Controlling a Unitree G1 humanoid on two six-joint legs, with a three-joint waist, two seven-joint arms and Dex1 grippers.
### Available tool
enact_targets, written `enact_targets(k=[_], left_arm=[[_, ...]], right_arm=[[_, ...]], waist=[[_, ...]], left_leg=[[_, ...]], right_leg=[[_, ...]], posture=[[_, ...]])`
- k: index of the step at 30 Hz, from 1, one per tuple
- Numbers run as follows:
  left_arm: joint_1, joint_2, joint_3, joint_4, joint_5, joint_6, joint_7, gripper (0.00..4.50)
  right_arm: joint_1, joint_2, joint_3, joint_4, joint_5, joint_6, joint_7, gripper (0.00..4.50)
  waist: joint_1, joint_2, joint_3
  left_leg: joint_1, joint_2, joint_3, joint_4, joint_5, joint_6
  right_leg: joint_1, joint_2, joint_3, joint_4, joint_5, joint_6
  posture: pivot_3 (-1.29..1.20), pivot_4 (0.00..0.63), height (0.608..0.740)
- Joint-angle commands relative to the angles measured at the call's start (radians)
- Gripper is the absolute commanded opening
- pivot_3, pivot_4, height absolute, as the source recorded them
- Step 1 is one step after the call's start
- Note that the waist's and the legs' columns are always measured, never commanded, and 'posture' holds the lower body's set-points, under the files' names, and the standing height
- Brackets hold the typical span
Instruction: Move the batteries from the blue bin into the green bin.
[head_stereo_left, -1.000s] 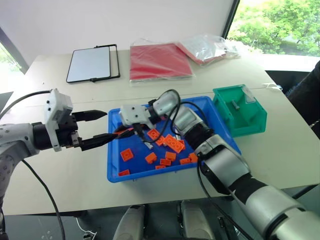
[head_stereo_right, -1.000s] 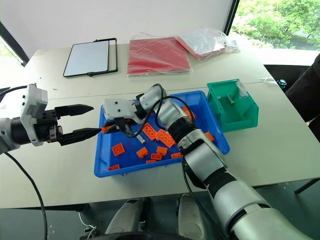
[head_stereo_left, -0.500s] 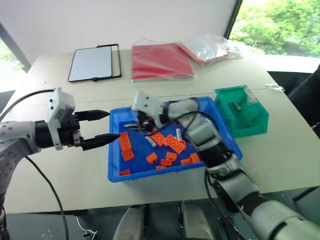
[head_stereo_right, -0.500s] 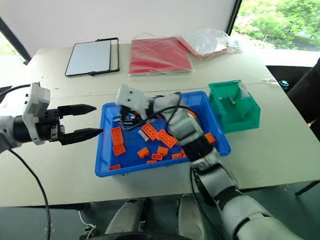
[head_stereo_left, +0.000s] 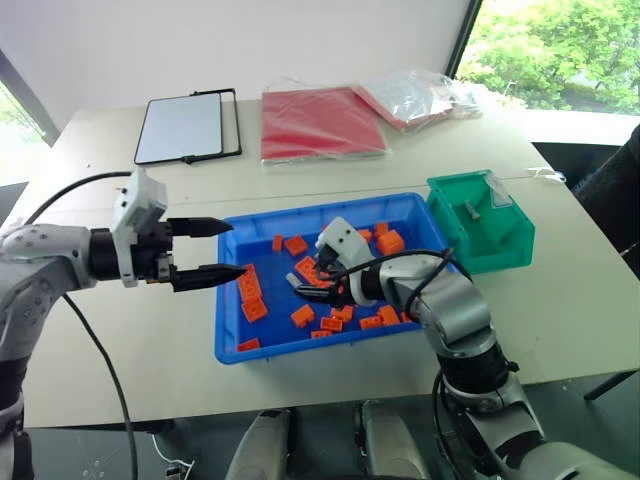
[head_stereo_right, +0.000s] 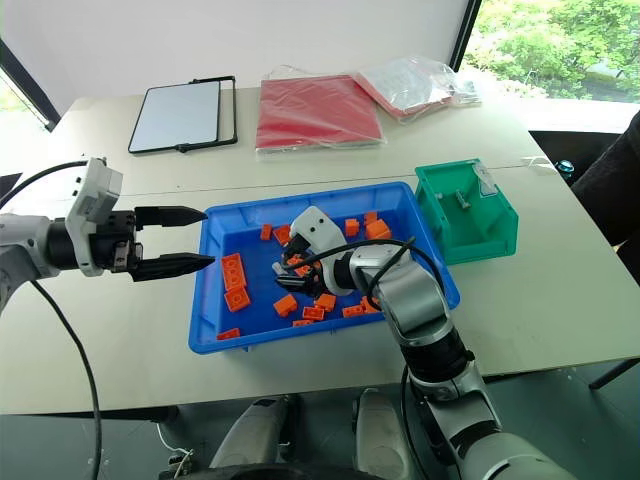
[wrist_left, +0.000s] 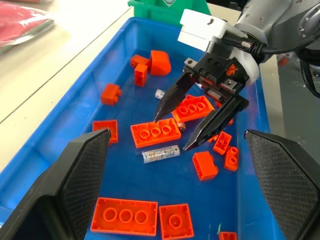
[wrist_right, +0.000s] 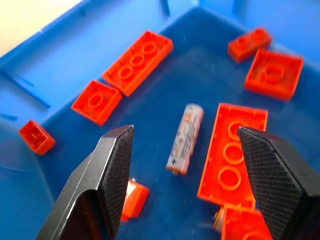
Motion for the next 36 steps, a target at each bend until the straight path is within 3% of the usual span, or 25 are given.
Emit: enact_targets(k=[1,16,19,23,24,27,32,36], left_arm=[[-0.015,0.025,0.014,-0.010,0.008,-0.016,-0.026,4.50],[0.045,0.018,0.057,-0.066,0.000,-0.012,-0.004,4.50],[0.058,0.015,0.064,-0.081,-0.007,-0.010,0.006,4.50],[0.068,0.010,0.067,-0.088,-0.012,-0.012,0.013,4.50],[0.067,0.009,0.066,-0.086,-0.011,-0.014,0.014,4.50],[0.066,0.003,0.060,-0.076,-0.004,-0.024,0.012,4.50],[0.068,-0.012,0.052,-0.061,0.004,-0.042,0.000,4.50],[0.067,-0.048,0.028,-0.061,0.004,-0.054,0.011,4.50]], right_arm=[[-0.001,0.002,0.007,-0.046,0.060,0.006,-0.030,3.37],[-0.035,-0.040,0.158,0.172,0.127,-0.167,-0.082,3.37],[-0.054,-0.056,0.211,0.254,0.090,-0.264,-0.088,2.56],[-0.072,-0.070,0.213,0.260,0.087,-0.293,-0.087,0.55],[-0.074,-0.075,0.202,0.241,0.094,-0.284,-0.087,0.11],[-0.079,-0.087,0.147,0.152,0.131,-0.235,-0.091,0.10],[-0.143,-0.125,-0.121,-0.057,0.233,-0.021,-0.129,0.10],[-0.162,-0.311,-0.327,-0.070,0.196,0.003,-0.184,0.10]], waist=[[-0.001,0.000,0.000],[-0.004,0.000,0.000],[-0.005,0.000,0.000],[-0.004,-0.001,0.000],[-0.003,-0.001,0.000],[-0.001,-0.001,0.000],[0.001,0.000,0.000],[0.021,0.000,0.000]], left_leg=[[0.000,0.000,0.000,0.000,0.000,0.000],[0.000,0.000,0.000,0.000,0.000,0.000],[0.000,0.000,0.000,0.000,0.000,0.000],[0.001,0.000,0.000,0.000,0.000,0.000],[0.001,0.000,0.000,0.000,0.000,0.000],[0.001,0.000,0.000,0.000,0.000,0.000],[0.000,0.000,-0.001,0.000,0.000,0.000],[0.000,0.000,0.000,0.000,0.000,0.000]], right_leg=[[0.000,0.000,0.000,0.000,0.000,0.000],[0.000,0.000,0.000,0.000,0.000,0.000],[0.000,0.000,0.000,0.000,0.000,0.000],[0.001,0.000,0.000,0.000,0.000,0.000],[0.001,0.000,0.000,0.000,0.000,0.000],[0.001,0.000,0.000,0.000,0.000,0.000],[0.000,0.000,0.000,0.000,0.000,0.000],[0.001,0.000,-0.001,-0.001,0.000,0.000]], posture=[[0.00,0.150,0.731],[0.00,0.150,0.731],[0.00,0.150,0.731],[0.00,0.150,0.731],[0.00,0.150,0.731],[0.00,0.150,0.731],[0.00,0.150,0.731],[0.00,0.150,0.731]])
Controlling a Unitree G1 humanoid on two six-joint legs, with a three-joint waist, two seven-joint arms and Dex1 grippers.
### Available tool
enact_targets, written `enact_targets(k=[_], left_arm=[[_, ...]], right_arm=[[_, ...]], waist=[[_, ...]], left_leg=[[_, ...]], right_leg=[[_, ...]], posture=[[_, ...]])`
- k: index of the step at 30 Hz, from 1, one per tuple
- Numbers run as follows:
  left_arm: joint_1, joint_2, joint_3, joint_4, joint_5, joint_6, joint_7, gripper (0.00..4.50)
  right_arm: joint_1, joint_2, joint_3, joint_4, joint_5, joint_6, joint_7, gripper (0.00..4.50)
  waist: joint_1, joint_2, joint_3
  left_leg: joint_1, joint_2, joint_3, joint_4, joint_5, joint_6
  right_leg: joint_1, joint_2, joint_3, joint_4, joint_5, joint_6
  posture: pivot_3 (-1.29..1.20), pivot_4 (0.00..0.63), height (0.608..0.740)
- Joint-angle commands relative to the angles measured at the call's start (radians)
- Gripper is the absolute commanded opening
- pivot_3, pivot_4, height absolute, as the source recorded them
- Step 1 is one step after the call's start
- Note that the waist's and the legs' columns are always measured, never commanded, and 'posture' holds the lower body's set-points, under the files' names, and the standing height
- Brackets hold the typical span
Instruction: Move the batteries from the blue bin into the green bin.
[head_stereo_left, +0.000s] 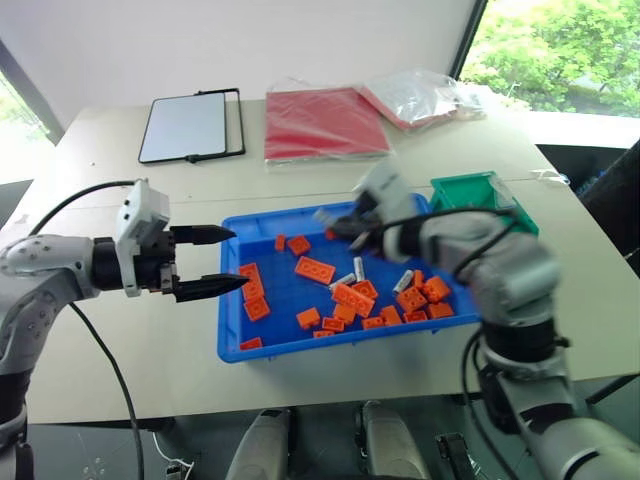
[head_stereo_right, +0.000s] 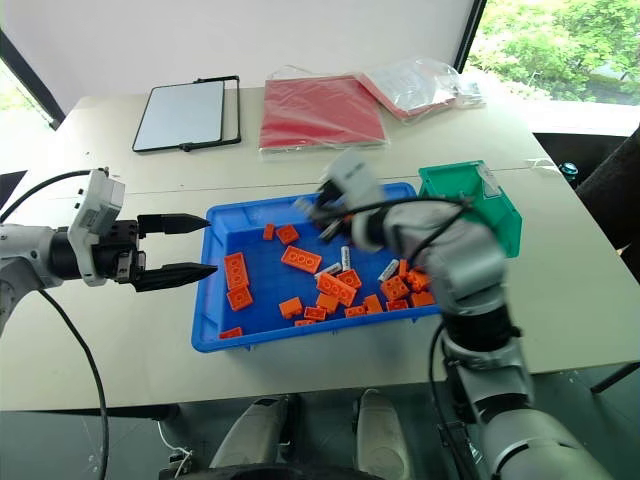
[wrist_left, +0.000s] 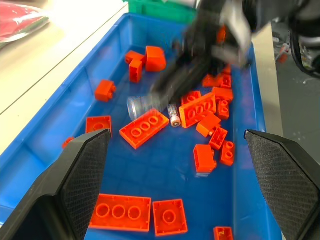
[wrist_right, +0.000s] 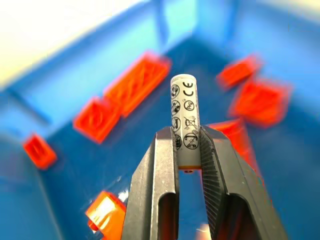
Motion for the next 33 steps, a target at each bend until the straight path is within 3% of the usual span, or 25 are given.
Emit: enact_targets(k=[1,5,8,15,20,24,28,33], left_arm=[[-0.006,-0.034,-0.003,-0.011,-0.002,-0.023,0.017,4.50],[-0.023,-0.101,-0.026,-0.010,0.005,-0.024,0.078,4.50],[-0.025,-0.114,-0.031,-0.009,0.006,-0.024,0.078,4.50],[-0.054,-0.117,-0.046,0.015,0.011,-0.030,0.072,4.50],[-0.052,-0.114,-0.039,0.014,0.011,-0.031,0.072,4.50],[-0.047,-0.109,-0.034,0.005,0.008,-0.025,0.075,4.50],[-0.051,-0.110,-0.040,0.000,0.011,-0.024,0.080,4.50],[-0.051,-0.105,-0.034,-0.003,0.008,-0.021,0.080,4.50]], right_arm=[[0.021,-0.168,-0.157,-0.009,-0.040,-0.029,-0.043,0.10],[0.133,-0.339,-0.226,0.069,-0.093,-0.152,-0.062,0.10],[0.196,-0.391,-0.250,0.127,-0.115,-0.242,-0.084,0.10],[0.234,-0.397,-0.243,0.193,-0.153,-0.428,-0.131,3.36],[0.169,-0.338,-0.258,0.038,-0.018,-0.420,-0.073,3.36],[0.191,-0.262,-0.164,-0.121,0.139,-0.161,-0.044,3.36],[0.210,-0.209,-0.034,-0.106,0.148,-0.092,-0.074,3.36],[0.178,-0.249,0.134,-0.026,0.087,-0.310,0.037,3.36]], waist=[[0.016,-0.001,0.000],[0.018,-0.002,0.000],[0.009,-0.002,0.001],[0.011,-0.002,0.001],[0.010,-0.002,0.001],[0.012,-0.004,0.000],[0.017,-0.004,0.000],[0.015,-0.004,0.000]], left_leg=[[0.000,0.000,0.001,0.000,0.000,0.000],[-0.001,0.000,0.002,0.000,0.000,0.001],[-0.001,0.000,0.004,0.000,0.000,0.001],[0.001,0.004,0.015,0.001,-0.001,0.002],[0.001,0.005,0.016,0.001,-0.001,0.003],[0.001,0.006,0.012,0.001,-0.002,0.003],[0.001,0.005,0.012,0.002,-0.002,0.004],[0.001,0.005,0.013,0.002,-0.002,0.004]], right_leg=[[0.000,0.000,0.000,-0.001,0.000,0.000],[0.001,-0.001,0.000,-0.002,0.000,0.000],[0.001,-0.001,0.000,-0.002,0.000,0.000],[0.000,0.000,0.003,-0.001,0.000,0.000],[0.000,0.000,0.004,-0.001,0.000,0.000],[0.000,0.001,0.004,-0.001,0.000,0.000],[0.000,0.000,0.004,-0.002,0.000,0.000],[0.000,0.000,0.004,-0.002,0.000,0.000]], posture=[[0.00,0.150,0.731],[0.00,0.150,0.731],[0.00,0.150,0.731],[0.00,0.150,0.731],[0.00,0.150,0.731],[0.00,0.150,0.731],[0.00,0.150,0.731],[0.00,0.150,0.731]])
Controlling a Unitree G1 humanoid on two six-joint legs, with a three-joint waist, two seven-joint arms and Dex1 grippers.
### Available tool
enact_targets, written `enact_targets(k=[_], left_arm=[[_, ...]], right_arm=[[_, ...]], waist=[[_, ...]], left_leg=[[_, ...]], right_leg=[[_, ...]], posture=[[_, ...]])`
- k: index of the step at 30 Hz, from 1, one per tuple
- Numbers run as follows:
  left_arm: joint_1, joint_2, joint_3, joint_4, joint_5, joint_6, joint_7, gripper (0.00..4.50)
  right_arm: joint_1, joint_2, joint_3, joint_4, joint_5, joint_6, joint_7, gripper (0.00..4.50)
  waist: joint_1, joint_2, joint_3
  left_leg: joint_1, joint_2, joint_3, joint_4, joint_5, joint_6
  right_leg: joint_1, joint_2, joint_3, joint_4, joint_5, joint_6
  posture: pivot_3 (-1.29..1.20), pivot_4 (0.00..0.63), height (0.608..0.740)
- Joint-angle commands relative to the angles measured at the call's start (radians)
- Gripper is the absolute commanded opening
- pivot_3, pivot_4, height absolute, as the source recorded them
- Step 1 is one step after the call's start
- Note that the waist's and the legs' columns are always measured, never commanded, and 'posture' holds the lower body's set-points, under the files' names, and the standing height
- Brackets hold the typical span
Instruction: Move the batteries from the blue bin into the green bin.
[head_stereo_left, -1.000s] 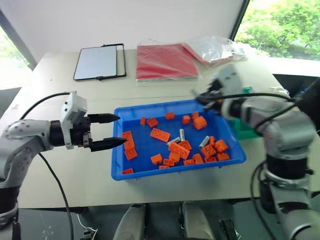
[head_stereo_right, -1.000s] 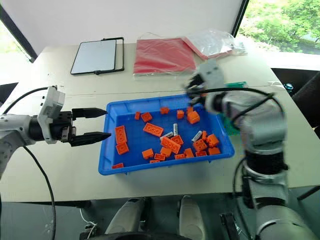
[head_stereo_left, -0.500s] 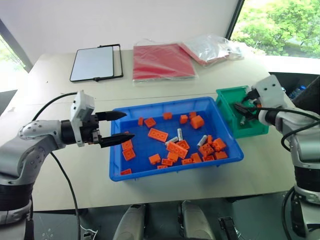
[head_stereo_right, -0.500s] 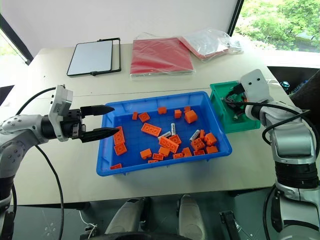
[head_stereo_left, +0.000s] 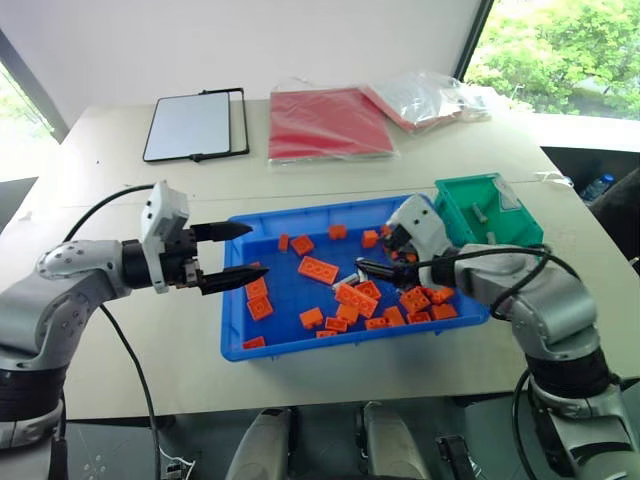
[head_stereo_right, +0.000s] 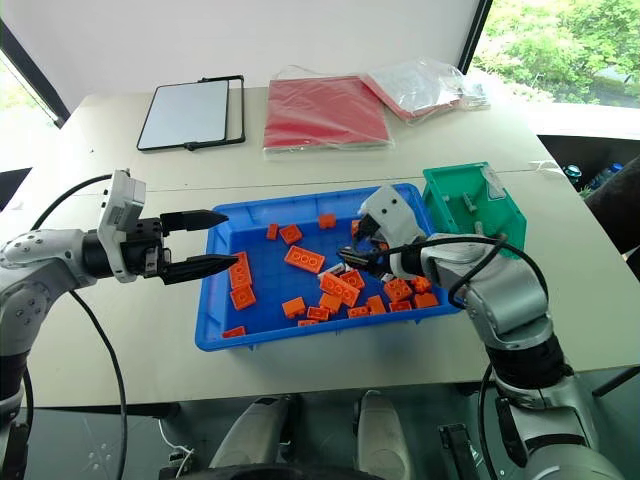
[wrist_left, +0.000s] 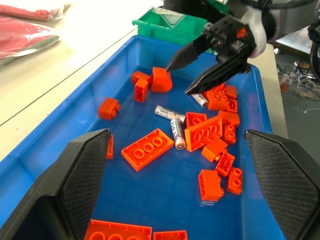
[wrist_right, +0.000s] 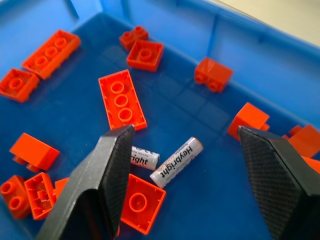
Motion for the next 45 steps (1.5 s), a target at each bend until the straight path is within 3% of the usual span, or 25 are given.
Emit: enact_targets(k=[1,6,13,16,27,36,45], left_arm=[[-0.012,0.013,0.022,-0.022,-0.002,-0.006,0.003,4.50],[-0.017,0.013,0.028,-0.029,-0.007,-0.003,0.014,4.50],[0.034,0.015,0.045,-0.082,-0.028,0.008,0.026,4.50],[0.046,0.018,0.040,-0.097,-0.026,0.006,0.025,4.50],[0.050,0.012,0.053,-0.113,-0.037,0.013,0.050,4.50],[0.055,0.009,0.061,-0.131,-0.049,0.016,0.074,4.50],[0.055,0.012,0.069,-0.137,-0.060,0.023,0.090,4.50]], right_arm=[[-0.071,-0.046,0.104,0.064,-0.066,-0.185,0.089,3.36],[-0.191,-0.100,0.194,0.252,-0.141,-0.402,0.257,3.36],[-0.153,-0.182,0.248,0.169,-0.057,-0.339,0.479,3.36],[-0.146,-0.176,0.299,0.213,-0.143,-0.473,0.493,3.36],[-0.403,-0.068,0.315,0.747,-0.308,-0.910,0.626,3.36],[-0.451,0.025,0.380,1.033,-0.490,-1.260,0.665,3.36],[-0.440,0.064,0.326,1.022,-0.497,-1.269,0.669,3.36]], waist=[[-0.002,0.000,0.000],[-0.006,0.000,0.000],[-0.001,-0.001,0.001],[-0.004,-0.001,0.001],[-0.002,-0.003,0.002],[-0.009,-0.003,0.002],[-0.006,-0.003,0.002]], left_leg=[[0.000,0.000,0.000,0.000,0.000,0.000],[0.001,0.000,0.001,0.000,0.000,0.000],[0.000,0.000,0.001,0.000,-0.001,0.002],[0.000,0.000,0.001,0.000,-0.001,0.002],[0.002,0.000,0.002,0.000,-0.001,0.001],[0.002,0.000,0.003,0.000,-0.001,0.001],[0.004,0.000,0.004,-0.001,-0.001,0.001]], right_leg=[[0.000,0.000,0.000,0.000,0.000,0.000],[0.000,0.000,0.000,0.000,0.000,0.000],[0.000,0.000,0.000,-0.001,0.000,0.000],[0.000,0.000,0.000,-0.001,0.000,0.000],[0.000,0.000,0.001,-0.001,0.000,0.000],[0.000,0.001,0.002,0.000,0.000,0.000],[0.001,0.001,0.004,0.001,0.000,0.000]], posture=[[0.00,0.150,0.731],[0.00,0.150,0.731],[0.00,0.150,0.731],[0.00,0.150,0.731],[0.00,0.150,0.731],[0.00,0.150,0.731],[0.00,0.150,0.731]])
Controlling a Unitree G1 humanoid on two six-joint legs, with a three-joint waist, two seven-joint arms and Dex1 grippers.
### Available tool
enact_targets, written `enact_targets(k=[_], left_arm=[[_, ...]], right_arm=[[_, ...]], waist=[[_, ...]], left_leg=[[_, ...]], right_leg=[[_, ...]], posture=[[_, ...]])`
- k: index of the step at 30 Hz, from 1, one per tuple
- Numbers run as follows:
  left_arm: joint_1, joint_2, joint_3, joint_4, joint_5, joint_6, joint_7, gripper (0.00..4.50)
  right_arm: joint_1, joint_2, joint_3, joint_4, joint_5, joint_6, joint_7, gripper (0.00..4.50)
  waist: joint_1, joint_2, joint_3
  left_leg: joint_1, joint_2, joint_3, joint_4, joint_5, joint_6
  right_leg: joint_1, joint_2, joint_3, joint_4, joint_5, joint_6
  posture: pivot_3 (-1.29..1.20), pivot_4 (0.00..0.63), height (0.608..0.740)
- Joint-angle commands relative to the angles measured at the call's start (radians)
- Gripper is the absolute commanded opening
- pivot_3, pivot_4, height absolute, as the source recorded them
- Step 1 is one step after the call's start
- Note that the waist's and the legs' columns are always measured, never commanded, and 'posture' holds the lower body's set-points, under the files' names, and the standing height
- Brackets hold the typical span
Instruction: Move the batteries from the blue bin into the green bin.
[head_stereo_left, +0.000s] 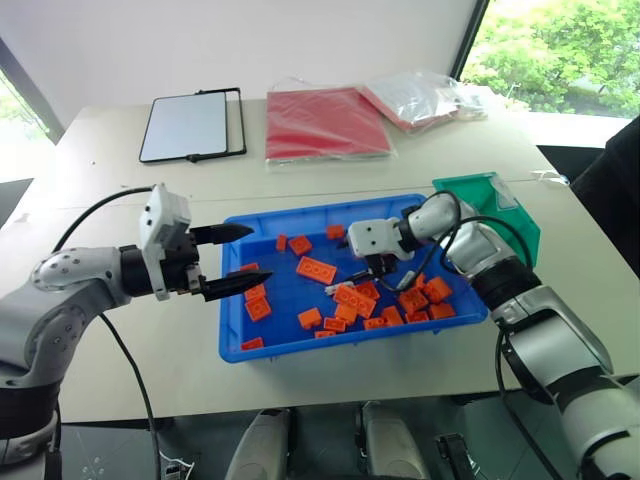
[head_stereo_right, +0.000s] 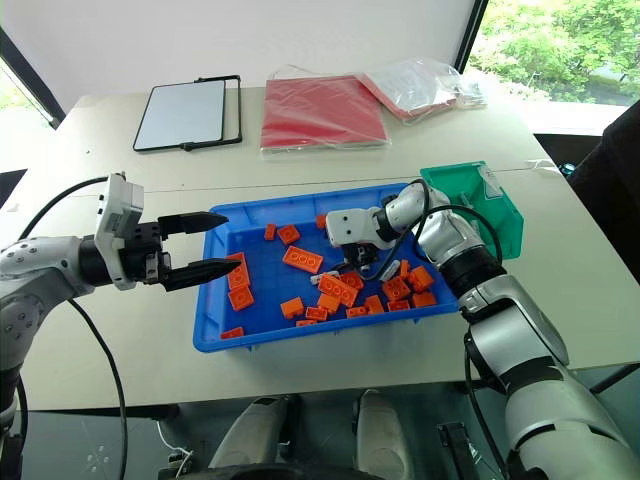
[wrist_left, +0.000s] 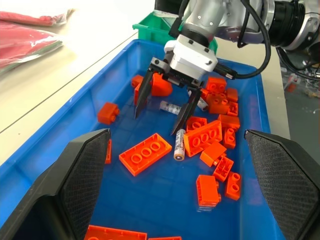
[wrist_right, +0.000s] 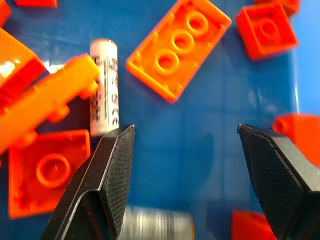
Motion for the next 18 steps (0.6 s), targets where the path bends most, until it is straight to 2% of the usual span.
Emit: enact_targets(k=[1,9,18], left_arm=[[-0.001,0.009,0.030,-0.029,-0.014,-0.004,0.006,4.50],[-0.023,0.006,0.014,-0.013,-0.010,-0.012,0.004,4.50],[-0.044,0.005,0.007,0.000,-0.003,-0.017,-0.002,4.50]], right_arm=[[-0.017,0.002,-0.055,-0.049,0.023,0.044,0.009,3.36],[0.004,-0.022,-0.102,-0.160,0.055,0.169,0.066,3.36],[0.100,-0.050,-0.075,-0.236,0.035,0.170,0.114,3.36]], waist=[[0.000,0.000,0.000],[0.001,0.000,0.000],[0.000,0.000,0.000]], left_leg=[[0.000,0.000,0.000,0.000,0.000,0.000],[0.000,0.000,0.000,0.000,0.000,0.000],[0.000,0.000,0.001,0.000,0.000,0.000]], right_leg=[[0.000,0.000,0.000,0.000,0.000,0.000],[0.000,0.000,0.000,0.000,0.000,0.000],[0.000,0.000,0.001,0.000,0.000,0.000]], posture=[[0.00,0.150,0.731],[0.00,0.150,0.731],[0.00,0.150,0.731]])
